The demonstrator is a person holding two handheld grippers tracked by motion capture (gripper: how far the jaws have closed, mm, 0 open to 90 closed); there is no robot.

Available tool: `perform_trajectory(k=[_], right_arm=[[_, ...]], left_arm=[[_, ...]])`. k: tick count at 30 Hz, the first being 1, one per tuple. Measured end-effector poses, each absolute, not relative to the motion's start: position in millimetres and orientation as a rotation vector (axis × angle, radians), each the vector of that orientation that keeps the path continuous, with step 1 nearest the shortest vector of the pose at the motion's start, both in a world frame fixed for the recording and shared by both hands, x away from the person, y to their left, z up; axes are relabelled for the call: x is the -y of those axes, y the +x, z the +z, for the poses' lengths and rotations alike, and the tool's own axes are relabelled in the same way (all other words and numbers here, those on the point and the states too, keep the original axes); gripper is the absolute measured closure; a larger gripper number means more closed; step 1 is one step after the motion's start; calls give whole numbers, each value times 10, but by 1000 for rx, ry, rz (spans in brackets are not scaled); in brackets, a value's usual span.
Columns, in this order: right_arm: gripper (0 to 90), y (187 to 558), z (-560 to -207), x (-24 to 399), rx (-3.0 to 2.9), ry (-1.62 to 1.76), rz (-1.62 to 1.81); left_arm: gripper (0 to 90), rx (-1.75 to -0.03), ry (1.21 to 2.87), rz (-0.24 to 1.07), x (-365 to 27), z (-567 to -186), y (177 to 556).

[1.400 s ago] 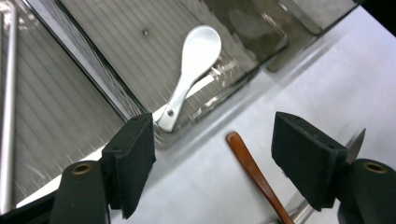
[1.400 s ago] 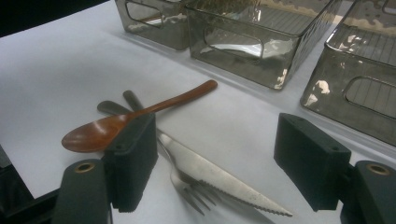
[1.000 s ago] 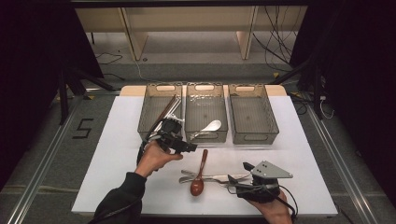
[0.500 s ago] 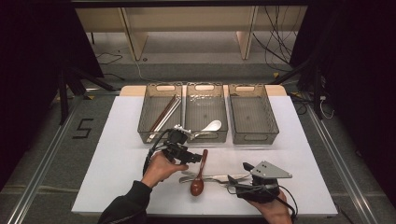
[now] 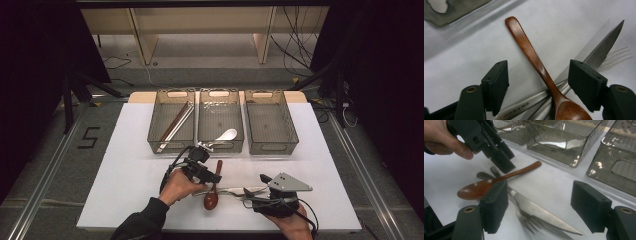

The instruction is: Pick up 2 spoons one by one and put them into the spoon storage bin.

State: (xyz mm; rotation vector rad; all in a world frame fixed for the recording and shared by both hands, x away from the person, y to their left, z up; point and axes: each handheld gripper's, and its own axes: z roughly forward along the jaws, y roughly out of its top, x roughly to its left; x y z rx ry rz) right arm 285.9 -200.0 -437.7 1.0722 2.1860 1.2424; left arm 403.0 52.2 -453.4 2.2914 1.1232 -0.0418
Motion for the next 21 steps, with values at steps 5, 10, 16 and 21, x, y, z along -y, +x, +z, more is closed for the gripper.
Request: perform_trajectory(k=[5, 10, 16, 21], right_arm=[[308, 2858, -4378, 1996, -2188, 1067, 1242], [308, 2859, -4378, 1998, -2188, 1066, 1242], [308, 2858, -4379, 1996, -2188, 1066, 1242], [308, 2858, -4379, 1996, -2188, 1066, 1242]], left_arm=[[364, -1114, 2318, -52, -476, -4598, 4023], [420, -1108, 2331, -65, -457, -4647, 4032], [469, -1107, 2351, -72, -434, -4681, 4036], [510, -1090, 2373, -54, -397, -4677, 4019]])
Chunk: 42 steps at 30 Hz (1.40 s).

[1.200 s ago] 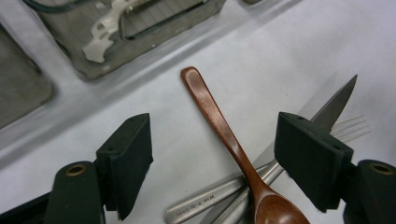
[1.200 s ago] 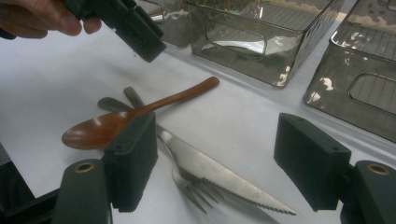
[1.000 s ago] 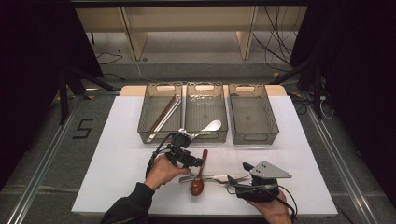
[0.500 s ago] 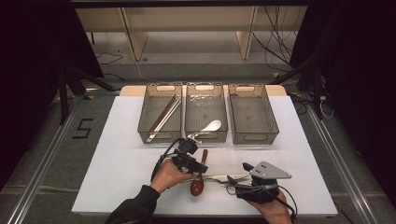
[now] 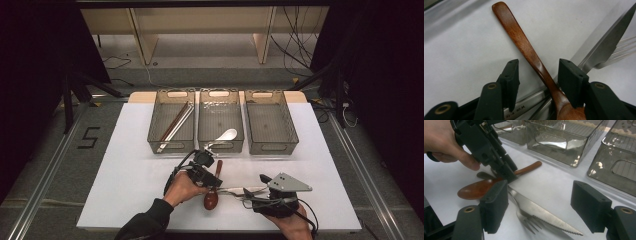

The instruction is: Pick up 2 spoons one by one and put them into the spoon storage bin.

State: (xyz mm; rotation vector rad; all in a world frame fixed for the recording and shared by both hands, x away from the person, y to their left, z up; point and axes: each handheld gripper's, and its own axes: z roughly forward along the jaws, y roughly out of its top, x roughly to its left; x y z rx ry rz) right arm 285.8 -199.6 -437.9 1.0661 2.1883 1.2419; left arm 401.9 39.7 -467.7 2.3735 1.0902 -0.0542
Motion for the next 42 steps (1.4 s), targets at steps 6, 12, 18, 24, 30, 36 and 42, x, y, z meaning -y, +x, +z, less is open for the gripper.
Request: perform_trajectory(k=[6, 12, 18, 24, 30, 36, 42], right_arm=[[308, 2856, -4378, 1994, -2189, 1065, 1244], [308, 2857, -4378, 1996, -2186, 1064, 1244], [308, 2856, -4378, 2000, -2185, 1065, 1242], [308, 2858, -4379, 1998, -2187, 1064, 1240], [308, 2858, -4378, 2000, -2186, 1064, 1243], [308, 2857, -4378, 1999, -2187, 1065, 1244], [308, 2857, -4378, 1999, -2185, 1063, 1244]], left_arm=[[597, -1045, 2426, -57, -345, -4665, 3989], [706, -1028, 2425, -72, -304, -4675, 3985], [791, -1006, 2454, -35, -301, -4672, 3980], [805, -981, 2453, -38, -315, -4674, 3977], [809, -930, 2463, -59, -369, -4636, 3987], [810, -895, 2460, -69, -407, -4590, 3992], [811, -850, 2454, -91, -454, -4484, 3969]])
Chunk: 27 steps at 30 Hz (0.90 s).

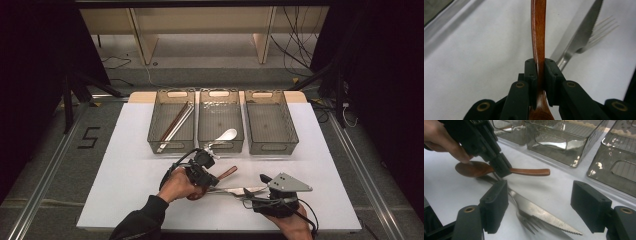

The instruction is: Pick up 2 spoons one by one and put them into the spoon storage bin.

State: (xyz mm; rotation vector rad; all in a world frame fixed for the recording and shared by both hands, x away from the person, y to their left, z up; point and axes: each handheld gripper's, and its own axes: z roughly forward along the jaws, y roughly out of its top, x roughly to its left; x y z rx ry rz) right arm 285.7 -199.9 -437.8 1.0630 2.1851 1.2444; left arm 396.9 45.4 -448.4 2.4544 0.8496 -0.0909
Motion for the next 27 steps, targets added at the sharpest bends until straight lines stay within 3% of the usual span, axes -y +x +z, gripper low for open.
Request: perform_trajectory(k=[27], right_arm=[[308, 2693, -4425, 1612, -2259, 690, 1087]], left_arm=[[809, -643, 2553, -226, -518, -4235, 3687]])
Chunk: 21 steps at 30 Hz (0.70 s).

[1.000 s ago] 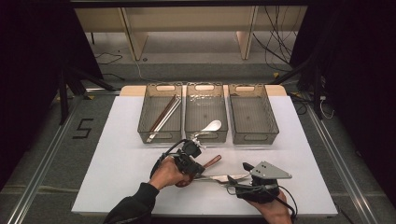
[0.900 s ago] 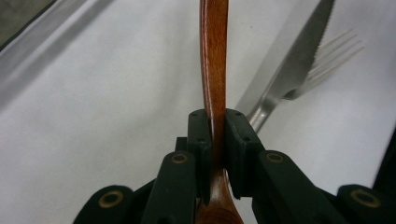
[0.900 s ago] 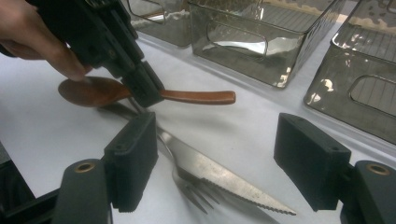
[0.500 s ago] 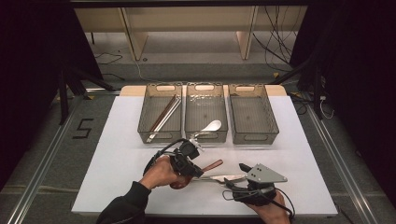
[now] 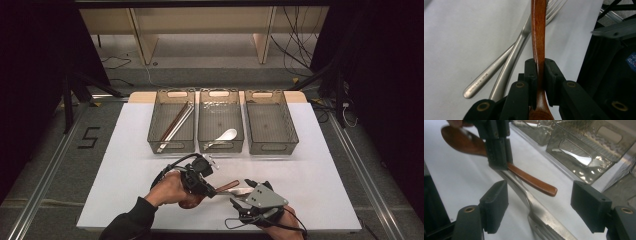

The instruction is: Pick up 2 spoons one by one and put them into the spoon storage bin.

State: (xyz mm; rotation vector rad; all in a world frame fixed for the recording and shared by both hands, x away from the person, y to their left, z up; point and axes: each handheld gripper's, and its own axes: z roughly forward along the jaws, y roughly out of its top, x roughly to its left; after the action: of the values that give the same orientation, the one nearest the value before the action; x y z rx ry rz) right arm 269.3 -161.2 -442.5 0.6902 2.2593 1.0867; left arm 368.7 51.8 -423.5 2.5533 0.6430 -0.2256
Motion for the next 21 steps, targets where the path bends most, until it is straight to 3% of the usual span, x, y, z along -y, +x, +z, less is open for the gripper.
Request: perform_trajectory(k=[21], right_arm=[[374, 2542, -4628, 1250, -2200, 315, 767]], left_arm=[[809, -586, 2582, -274, -503, -4208, 3615]])
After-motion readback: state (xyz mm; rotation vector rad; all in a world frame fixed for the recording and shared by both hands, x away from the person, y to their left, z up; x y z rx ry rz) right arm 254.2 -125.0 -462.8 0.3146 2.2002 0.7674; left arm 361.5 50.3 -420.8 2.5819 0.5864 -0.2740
